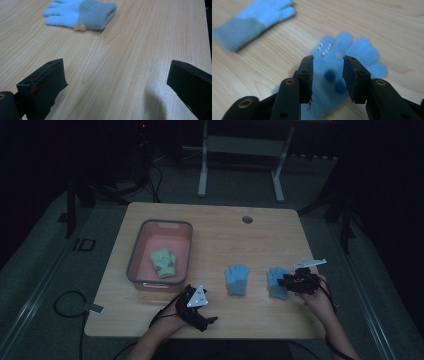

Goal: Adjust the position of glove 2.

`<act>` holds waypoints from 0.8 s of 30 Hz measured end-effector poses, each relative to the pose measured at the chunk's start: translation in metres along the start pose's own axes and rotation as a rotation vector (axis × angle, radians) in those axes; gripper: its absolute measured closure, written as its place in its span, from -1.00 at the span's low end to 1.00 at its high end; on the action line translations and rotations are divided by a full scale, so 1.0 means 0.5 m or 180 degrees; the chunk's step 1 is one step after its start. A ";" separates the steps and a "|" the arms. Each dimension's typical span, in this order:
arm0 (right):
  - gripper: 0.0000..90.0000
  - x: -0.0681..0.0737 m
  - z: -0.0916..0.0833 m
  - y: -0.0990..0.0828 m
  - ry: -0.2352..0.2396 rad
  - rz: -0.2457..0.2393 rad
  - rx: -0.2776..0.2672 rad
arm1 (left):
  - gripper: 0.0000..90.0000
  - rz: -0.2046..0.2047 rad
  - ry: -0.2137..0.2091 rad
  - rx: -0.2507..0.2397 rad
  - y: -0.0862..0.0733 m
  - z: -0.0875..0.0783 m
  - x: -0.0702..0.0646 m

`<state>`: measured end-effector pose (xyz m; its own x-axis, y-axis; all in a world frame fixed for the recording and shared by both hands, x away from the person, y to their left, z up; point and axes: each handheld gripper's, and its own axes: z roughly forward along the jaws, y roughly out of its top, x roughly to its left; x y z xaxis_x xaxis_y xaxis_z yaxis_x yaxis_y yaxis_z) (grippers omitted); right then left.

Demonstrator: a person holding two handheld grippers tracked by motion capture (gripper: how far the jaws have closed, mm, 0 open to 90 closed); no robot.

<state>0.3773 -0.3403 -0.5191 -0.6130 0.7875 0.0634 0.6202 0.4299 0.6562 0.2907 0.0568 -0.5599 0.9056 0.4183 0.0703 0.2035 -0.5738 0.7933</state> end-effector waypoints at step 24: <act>0.82 -0.001 0.025 -0.026 -0.0186 -0.0100 0.0209 | -0.96 0.0018 0.0001 0.0035 0.001 0.003 0.000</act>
<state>0.3757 -0.3406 -0.5369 -0.6042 0.7968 -0.0016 0.6330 0.4812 0.6064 0.2912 0.0554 -0.5607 0.9066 0.4153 0.0750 0.2024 -0.5839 0.7862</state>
